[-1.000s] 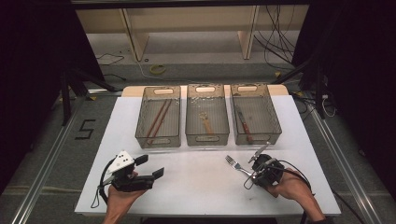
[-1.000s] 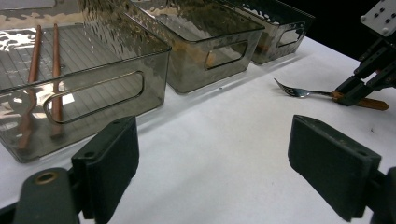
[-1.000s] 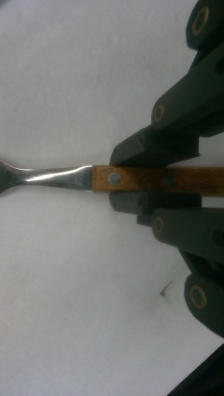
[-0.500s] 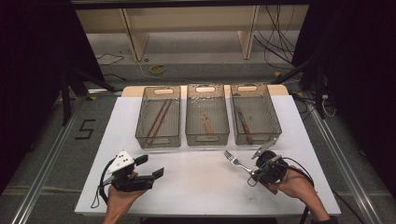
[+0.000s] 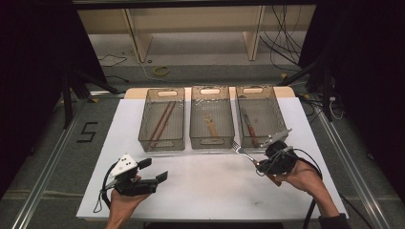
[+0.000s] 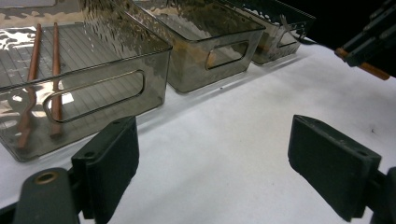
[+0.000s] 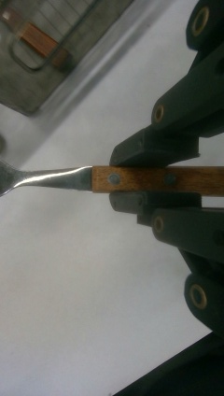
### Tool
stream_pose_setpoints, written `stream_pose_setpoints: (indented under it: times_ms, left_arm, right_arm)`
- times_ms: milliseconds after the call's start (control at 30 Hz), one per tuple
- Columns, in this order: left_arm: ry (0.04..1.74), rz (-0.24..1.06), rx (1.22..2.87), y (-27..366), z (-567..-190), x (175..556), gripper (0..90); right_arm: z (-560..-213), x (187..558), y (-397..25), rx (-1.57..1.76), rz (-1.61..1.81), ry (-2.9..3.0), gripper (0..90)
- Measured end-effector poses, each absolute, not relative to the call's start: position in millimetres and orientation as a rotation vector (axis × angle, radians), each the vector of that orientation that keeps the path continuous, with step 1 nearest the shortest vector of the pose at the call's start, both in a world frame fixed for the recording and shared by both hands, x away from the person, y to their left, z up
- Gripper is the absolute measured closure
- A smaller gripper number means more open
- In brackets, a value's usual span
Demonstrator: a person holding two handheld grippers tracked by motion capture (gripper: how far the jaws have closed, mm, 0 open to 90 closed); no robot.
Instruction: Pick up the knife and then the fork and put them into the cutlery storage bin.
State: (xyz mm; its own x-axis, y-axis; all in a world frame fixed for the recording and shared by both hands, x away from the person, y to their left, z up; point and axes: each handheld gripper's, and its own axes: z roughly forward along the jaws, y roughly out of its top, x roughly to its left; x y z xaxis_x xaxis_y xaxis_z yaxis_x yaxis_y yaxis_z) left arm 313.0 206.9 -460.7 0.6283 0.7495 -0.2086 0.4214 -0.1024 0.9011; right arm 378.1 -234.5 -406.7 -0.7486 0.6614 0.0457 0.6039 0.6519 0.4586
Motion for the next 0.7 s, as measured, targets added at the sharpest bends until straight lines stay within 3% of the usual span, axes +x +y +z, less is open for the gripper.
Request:
stream_pose_setpoints:
  times_ms: [700]
  left_arm:
    - [0.954, 0.362, 1.735, 206, -461, 314, 16.0]
  right_arm:
    - [-375, 423, -232, 1.111, 0.855, 2.609, 77.9]
